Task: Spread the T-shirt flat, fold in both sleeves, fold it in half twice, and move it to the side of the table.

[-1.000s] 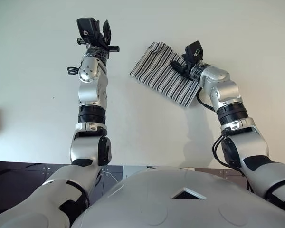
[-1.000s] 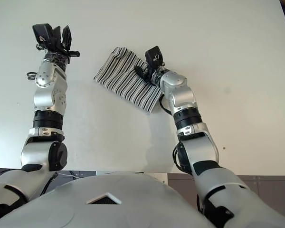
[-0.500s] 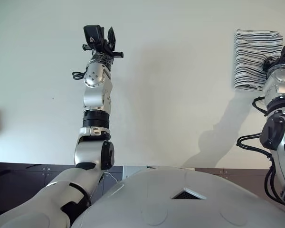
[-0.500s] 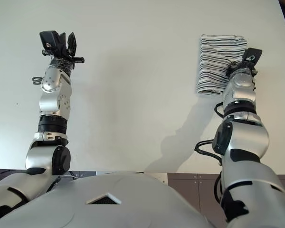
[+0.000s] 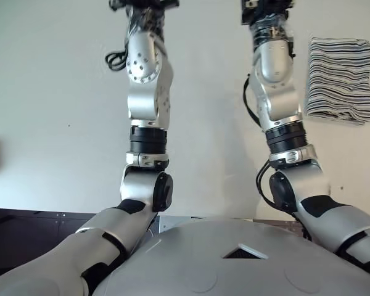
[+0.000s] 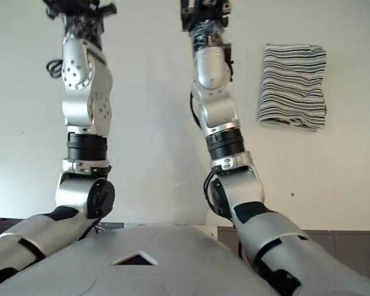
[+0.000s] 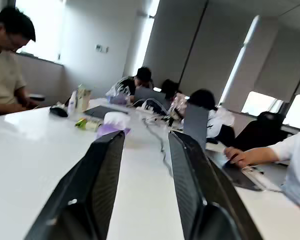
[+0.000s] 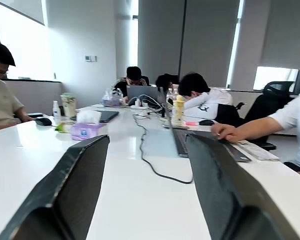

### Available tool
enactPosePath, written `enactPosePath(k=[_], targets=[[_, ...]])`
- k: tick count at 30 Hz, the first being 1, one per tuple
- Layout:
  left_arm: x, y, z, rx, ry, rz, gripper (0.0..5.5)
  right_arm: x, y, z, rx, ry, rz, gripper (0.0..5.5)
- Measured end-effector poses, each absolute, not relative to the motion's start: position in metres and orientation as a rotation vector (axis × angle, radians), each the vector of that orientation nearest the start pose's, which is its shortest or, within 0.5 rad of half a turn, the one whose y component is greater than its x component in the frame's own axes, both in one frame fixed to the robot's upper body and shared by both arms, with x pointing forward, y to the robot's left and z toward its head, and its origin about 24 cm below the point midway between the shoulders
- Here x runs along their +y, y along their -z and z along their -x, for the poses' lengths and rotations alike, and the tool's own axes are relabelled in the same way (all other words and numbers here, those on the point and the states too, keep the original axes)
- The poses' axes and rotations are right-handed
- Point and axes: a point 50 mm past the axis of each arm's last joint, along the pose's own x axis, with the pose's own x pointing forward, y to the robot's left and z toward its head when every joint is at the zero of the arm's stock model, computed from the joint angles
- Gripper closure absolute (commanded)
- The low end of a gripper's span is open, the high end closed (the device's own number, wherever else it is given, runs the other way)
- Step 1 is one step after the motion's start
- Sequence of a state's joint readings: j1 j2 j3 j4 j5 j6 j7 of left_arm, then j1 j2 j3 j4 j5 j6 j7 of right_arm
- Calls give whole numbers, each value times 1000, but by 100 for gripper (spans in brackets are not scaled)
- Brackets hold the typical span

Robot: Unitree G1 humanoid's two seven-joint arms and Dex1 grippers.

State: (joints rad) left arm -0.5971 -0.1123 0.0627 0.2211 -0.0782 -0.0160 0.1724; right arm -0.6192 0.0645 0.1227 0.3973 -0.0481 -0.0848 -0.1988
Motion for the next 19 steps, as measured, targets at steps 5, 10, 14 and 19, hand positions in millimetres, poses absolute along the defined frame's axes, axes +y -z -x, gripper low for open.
enactPosePath(k=[5, 10, 14, 19], targets=[[82, -171, -337, -377, 36, 111, 281, -57, -157, -341, -368, -86, 84, 269], [85, -155, -328, -312, 24, 39, 241, -52, -161, -329, -379, -43, 50, 269], [85, -143, -325, -262, 22, -13, 241, -45, -156, -325, -359, -50, 63, 269], [91, -143, -326, -255, -9, -23, 216, -44, -143, -319, -309, -26, 86, 269]])
